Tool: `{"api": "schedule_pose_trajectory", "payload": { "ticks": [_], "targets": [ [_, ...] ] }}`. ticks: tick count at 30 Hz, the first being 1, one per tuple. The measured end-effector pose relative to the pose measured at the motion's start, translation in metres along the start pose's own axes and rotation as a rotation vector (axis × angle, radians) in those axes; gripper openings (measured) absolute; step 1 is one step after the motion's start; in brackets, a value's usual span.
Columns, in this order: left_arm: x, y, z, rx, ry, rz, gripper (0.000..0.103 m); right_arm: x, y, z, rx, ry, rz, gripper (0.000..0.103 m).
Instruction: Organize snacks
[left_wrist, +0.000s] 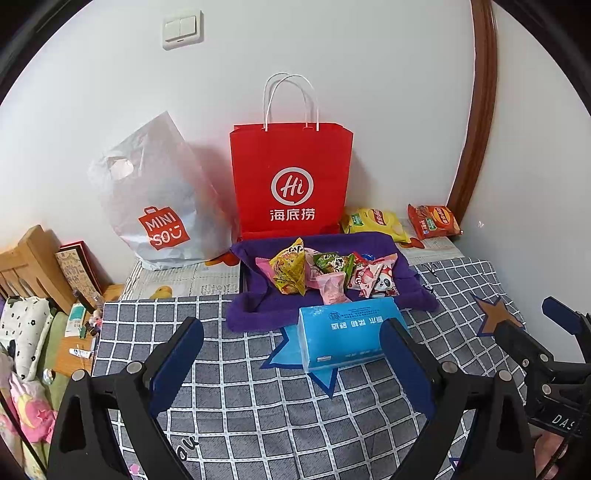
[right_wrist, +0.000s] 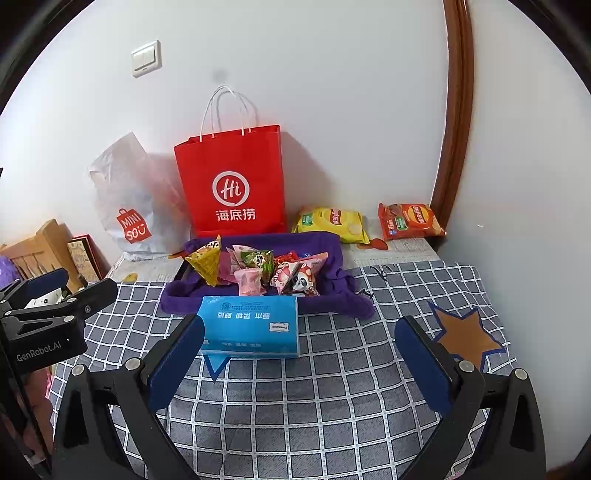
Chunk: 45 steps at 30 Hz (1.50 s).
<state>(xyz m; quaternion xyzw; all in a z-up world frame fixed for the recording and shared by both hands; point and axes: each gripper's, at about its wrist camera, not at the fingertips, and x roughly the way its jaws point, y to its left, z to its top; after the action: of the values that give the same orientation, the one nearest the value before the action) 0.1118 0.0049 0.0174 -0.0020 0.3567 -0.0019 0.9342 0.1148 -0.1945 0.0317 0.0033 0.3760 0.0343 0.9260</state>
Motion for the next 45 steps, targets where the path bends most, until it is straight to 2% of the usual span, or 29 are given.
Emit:
{"api": "schedule_pose_trajectory", "payload": {
  "ticks": [45],
  "targets": [
    [-0.0023,0.0002,0.0026,0.005,-0.003,-0.003,0.097,-0.0081,0.0015,0.0035,0.001,-0.023,0.004,0.102]
  ]
}}
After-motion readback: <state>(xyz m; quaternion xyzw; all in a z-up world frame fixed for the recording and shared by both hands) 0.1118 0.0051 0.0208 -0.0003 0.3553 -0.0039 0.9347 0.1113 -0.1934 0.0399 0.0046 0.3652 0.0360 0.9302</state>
